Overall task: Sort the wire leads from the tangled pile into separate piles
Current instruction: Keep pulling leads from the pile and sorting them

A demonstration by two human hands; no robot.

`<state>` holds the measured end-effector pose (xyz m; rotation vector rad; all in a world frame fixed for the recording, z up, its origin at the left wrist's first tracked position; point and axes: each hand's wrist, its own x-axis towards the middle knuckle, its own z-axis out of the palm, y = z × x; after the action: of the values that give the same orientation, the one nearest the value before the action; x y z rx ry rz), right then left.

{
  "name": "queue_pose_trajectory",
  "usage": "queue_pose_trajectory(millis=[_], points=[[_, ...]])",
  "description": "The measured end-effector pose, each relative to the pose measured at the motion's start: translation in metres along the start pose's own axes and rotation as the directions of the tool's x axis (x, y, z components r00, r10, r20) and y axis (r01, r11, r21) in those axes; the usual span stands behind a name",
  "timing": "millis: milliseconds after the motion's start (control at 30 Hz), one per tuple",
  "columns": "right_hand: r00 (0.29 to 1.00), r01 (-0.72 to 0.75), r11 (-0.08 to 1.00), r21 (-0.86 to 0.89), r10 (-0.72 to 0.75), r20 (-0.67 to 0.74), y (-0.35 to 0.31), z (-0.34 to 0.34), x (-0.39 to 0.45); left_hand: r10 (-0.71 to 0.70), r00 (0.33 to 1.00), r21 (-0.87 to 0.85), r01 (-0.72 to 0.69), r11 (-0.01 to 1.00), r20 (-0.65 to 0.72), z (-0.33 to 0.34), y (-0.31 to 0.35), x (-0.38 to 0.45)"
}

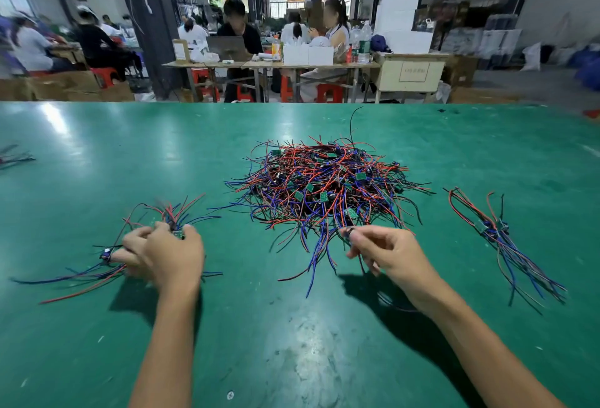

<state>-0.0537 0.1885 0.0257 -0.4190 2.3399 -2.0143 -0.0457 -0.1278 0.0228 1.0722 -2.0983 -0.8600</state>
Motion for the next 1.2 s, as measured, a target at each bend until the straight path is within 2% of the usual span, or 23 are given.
queue_pose_trajectory(millis=[33,100,133,167,200,233,267,300,333,367,433,500,533,600,667,767,800,867,933,1000,1067,1133,1200], points=[[0.998,-0.055,0.979,0.195,0.053,0.02,-0.003,-0.001,0.0,0.047,0.999,0.105,-0.045,0.993,-0.011,0.0,0.005,-0.007],[0.993,-0.121,0.91,0.396,0.107,0.058,-0.005,-0.003,-0.001,0.259,0.965,0.097,-0.255,0.962,-0.03,-0.001,0.022,-0.024],[0.991,-0.135,0.882,0.451,0.117,0.068,-0.006,-0.003,-0.001,0.382,0.924,-0.016,-0.382,0.924,0.007,0.0,0.032,-0.034],[0.99,-0.139,0.866,0.481,0.121,0.069,-0.006,-0.001,-0.001,0.484,0.867,-0.206,-0.455,0.866,0.118,0.001,0.041,-0.046],[0.992,-0.126,0.868,0.48,0.11,0.06,-0.005,0.001,-0.001,0.55,0.778,-0.412,-0.412,0.812,0.306,0.002,0.051,-0.061],[0.995,-0.104,0.891,0.442,0.095,0.041,-0.004,0.002,-0.001,0.583,0.631,-0.552,-0.279,0.786,0.512,0.001,0.058,-0.077],[0.997,-0.075,0.926,0.37,0.075,0.016,-0.001,0.004,-0.001,0.595,0.47,-0.612,-0.136,0.779,0.652,0.002,0.063,-0.093],[0.999,-0.048,0.956,0.289,0.052,-0.007,0.001,0.006,-0.001,0.604,0.354,-0.637,-0.029,0.77,0.714,0.006,0.065,-0.105],[0.999,-0.025,0.975,0.223,0.03,-0.02,0.004,0.008,-0.001,0.612,0.296,-0.649,0.035,0.76,0.733,0.008,0.065,-0.114],[1.0,-0.004,0.982,0.187,0.009,-0.027,0.005,0.009,-0.002,0.62,0.274,-0.658,0.073,0.749,0.735,0.01,0.064,-0.12],[0.998,0.023,0.984,0.178,-0.013,-0.056,0.004,0.01,-0.002,0.616,0.3,-0.671,0.129,0.73,0.729,0.008,0.064,-0.117],[0.99,0.056,0.994,0.091,-0.044,-0.133,0.007,0.008,0.005,0.583,0.414,-0.698,0.216,0.683,0.699,0.005,0.064,-0.101],[0.976,0.084,0.995,-0.059,-0.094,-0.197,0.01,0.007,0.01,0.559,0.485,-0.724,0.275,0.632,0.672,0.003,0.063,-0.09],[0.95,0.101,0.915,-0.391,-0.206,-0.236,0.022,0.005,0.021,0.47,0.615,-0.771,0.444,0.457,0.633,0.002,0.06,-0.065],[0.967,0.09,0.816,-0.572,-0.208,-0.145,0.035,0.003,0.031,0.356,0.687,-0.771,0.6,0.213,0.633,-0.001,0.053,-0.041],[0.993,-0.02,0.734,-0.679,-0.064,-0.098,0.046,0.003,0.042,0.221,0.645,-0.614,0.764,-0.198,0.731,-0.005,0.036,-0.017],[0.994,-0.048,0.718,-0.694,-0.037,-0.108,0.046,0.003,0.045,0.218,0.623,-0.557,0.775,-0.297,0.751,-0.006,0.031,-0.013],[0.99,-0.082,0.708,-0.701,-0.021,-0.138,0.046,0.005,0.048,0.237,0.621,-0.507,0.763,-0.402,0.747,-0.005,0.028,-0.012],[0.988,-0.091,0.695,-0.713,-0.024,-0.15,0.045,0.006,0.048,0.242,0.635,-0.534,0.759,-0.372,0.734,-0.002,0.031,-0.017],[0.983,-0.099,0.716,-0.691,-0.039,-0.182,0.046,0.005,0.046,0.251,0.635,-0.594,0.772,-0.225,0.73,0.002,0.035,-0.026],[0.976,-0.109,0.742,-0.661,-0.047,-0.213,0.046,0.004,0.045,0.29,0.617,-0.654,0.755,0.047,0.732,0.007,0.039,-0.037],[0.981,-0.129,0.693,-0.71,-0.016,-0.194,0.041,0.006,0.049,0.334,0.582,-0.671,0.641,0.373,0.742,0.013,0.043,-0.051],[0.978,-0.173,0.631,-0.756,0.02,-0.206,0.036,0.009,0.054,0.363,0.538,-0.641,0.531,0.555,0.761,0.018,0.046,-0.066]])
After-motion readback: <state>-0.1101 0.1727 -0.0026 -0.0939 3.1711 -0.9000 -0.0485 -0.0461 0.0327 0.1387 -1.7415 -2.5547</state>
